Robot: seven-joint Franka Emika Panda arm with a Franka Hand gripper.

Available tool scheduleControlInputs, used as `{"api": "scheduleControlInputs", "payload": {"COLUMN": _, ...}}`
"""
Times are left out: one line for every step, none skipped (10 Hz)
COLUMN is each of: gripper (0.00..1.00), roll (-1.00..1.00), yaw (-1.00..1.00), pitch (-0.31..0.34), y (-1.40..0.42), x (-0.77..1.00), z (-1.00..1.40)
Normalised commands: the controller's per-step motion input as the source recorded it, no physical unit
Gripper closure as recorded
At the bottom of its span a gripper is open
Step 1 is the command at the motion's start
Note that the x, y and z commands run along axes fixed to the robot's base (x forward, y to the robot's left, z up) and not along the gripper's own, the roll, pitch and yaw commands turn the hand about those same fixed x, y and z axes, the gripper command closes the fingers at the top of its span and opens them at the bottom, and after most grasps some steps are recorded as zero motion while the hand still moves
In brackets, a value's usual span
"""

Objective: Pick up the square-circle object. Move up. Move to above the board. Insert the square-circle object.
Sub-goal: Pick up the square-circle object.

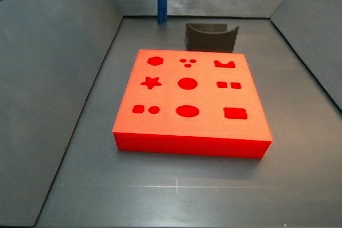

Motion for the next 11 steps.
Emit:
{"api": "scheduleControlInputs", "payload": {"gripper": 0.0, "roll": 0.04, "yaw": 0.27, "pitch": 0.0, "y": 0.26, "x": -0.06, "z": -0.05}}
{"api": "scheduleControlInputs", "payload": {"gripper": 0.0, "roll": 0.02, "yaw": 0.08, "pitch": 0.001, "y": 0.07, "x": 0.0, "z": -0.04}}
{"api": "scheduleControlInputs", "payload": {"gripper": 0.0, "roll": 0.05, "yaw": 0.01, "pitch": 0.0, "y": -0.06, "x": 0.0, "z": 0.0}}
{"api": "scheduleControlInputs", "payload": {"gripper": 0.0, "roll": -0.02, "yaw": -0.27, "pitch": 0.0, "y": 0.45, "x": -0.08, "z": -0.26}}
{"api": "scheduleControlInputs", "payload": {"gripper": 0.0, "roll": 0.0, "yaw": -0.54, "pitch": 0.006, "y": 0.42, "x": -0.04, "z": -0.39}}
{"api": "scheduleControlInputs", "payload": {"gripper": 0.0, "roll": 0.0, "yaw": -0.52, "pitch": 0.014, "y": 0.44, "x": -0.06, "z": -0.41}}
{"api": "scheduleControlInputs", "payload": {"gripper": 0.0, "roll": 0.0, "yaw": -0.48, "pitch": 0.019, "y": 0.48, "x": -0.09, "z": -0.42}}
{"api": "scheduleControlInputs", "payload": {"gripper": 0.0, "roll": -0.01, "yaw": -0.48, "pitch": 0.019, "y": 0.48, "x": -0.08, "z": -0.43}}
{"api": "scheduleControlInputs", "payload": {"gripper": 0.0, "roll": -0.02, "yaw": -0.49, "pitch": 0.006, "y": 0.46, "x": -0.06, "z": -0.41}}
{"api": "scheduleControlInputs", "payload": {"gripper": 0.0, "roll": -0.06, "yaw": -0.42, "pitch": 0.0, "y": 0.49, "x": -0.04, "z": -0.37}}
{"api": "scheduleControlInputs", "payload": {"gripper": 0.0, "roll": -0.09, "yaw": -0.32, "pitch": 0.0, "y": 0.56, "x": -0.08, "z": -0.37}}
